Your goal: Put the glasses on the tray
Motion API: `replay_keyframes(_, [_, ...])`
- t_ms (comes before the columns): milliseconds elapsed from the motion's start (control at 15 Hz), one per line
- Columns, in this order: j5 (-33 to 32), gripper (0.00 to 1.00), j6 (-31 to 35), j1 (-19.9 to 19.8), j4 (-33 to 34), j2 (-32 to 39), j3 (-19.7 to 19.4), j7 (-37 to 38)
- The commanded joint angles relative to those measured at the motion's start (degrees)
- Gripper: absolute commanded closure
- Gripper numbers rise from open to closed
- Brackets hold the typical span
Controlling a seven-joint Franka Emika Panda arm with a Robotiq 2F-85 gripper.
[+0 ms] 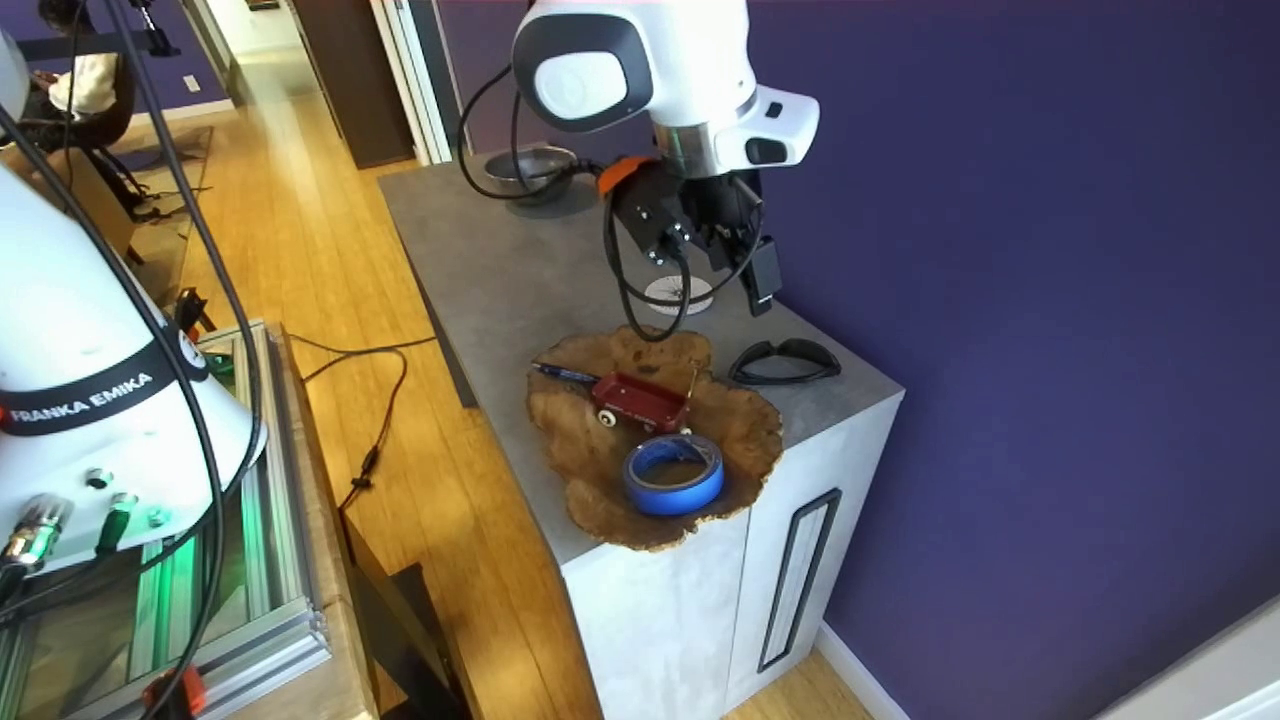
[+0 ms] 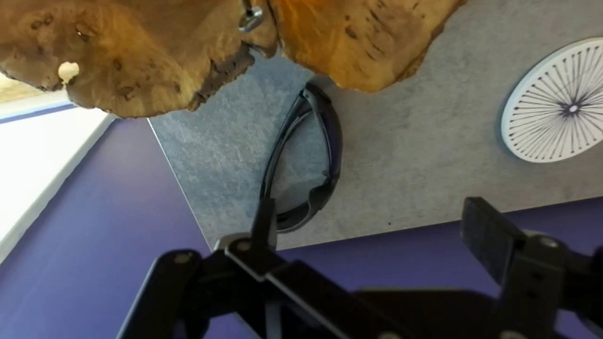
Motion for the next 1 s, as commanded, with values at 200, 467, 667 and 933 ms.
replay_keyframes(200, [5.4,0.0,-3.0,-6.4,5.1,4.7,6.2,-5.9])
replay_keyframes(467, [7.2,0.02,-2.3,-10.0,8.4,8.6,9.0,-7.9])
replay_keyframes(667, [6.0,0.13,-2.2,-10.9,10.4,11.3,10.0,-7.4])
replay_keyframes(933, [5.4,0.39,-2.7,-11.3,12.8,14.5,10.4,-7.2])
